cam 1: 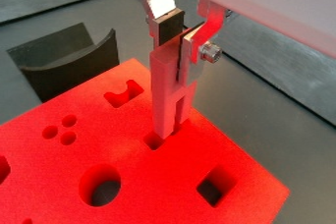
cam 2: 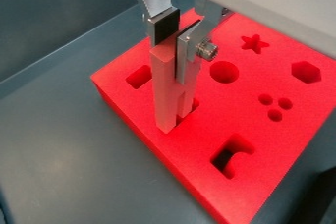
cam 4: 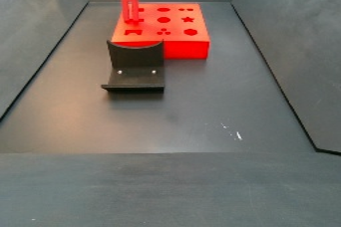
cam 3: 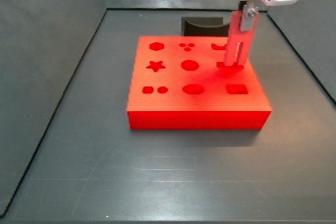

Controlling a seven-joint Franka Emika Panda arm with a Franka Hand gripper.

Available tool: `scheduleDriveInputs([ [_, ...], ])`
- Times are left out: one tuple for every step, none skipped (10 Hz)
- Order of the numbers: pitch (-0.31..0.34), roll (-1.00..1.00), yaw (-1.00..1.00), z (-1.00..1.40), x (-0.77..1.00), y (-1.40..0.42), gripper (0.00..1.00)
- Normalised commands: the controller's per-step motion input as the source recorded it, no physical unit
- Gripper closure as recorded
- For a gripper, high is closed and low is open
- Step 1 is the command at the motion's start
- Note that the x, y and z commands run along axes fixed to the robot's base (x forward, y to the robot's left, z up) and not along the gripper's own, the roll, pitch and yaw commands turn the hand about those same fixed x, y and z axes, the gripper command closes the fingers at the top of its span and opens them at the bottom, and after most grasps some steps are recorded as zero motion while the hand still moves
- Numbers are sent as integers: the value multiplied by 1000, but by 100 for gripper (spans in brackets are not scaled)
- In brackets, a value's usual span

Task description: Insert the double-square object.

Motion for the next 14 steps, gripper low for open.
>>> scheduleDriveInputs([
  [50,80,-180,0,-89,0,100],
  [0,60,-114,6,-231,0,100],
  [0,57,-37,23,-180,0,100],
  [0,31,-6,0,-160,0,100],
  [0,20,0,0,-63,0,100],
  [4,46,-137,0,166,-49,100],
  [9,60,-117,0,111,0,100],
  [0,73,-66,0,0,0,100],
  [0,67,-74,0,0,0,100],
  [0,61,-91,-20,0,0,100],
  [0,63,-89,-23,0,-31,100],
  [0,84,-83,-91,0,-69,100],
  [0,76,-89,-129,0,-43,100],
  [0,91,-69,-206,26,-6,100],
])
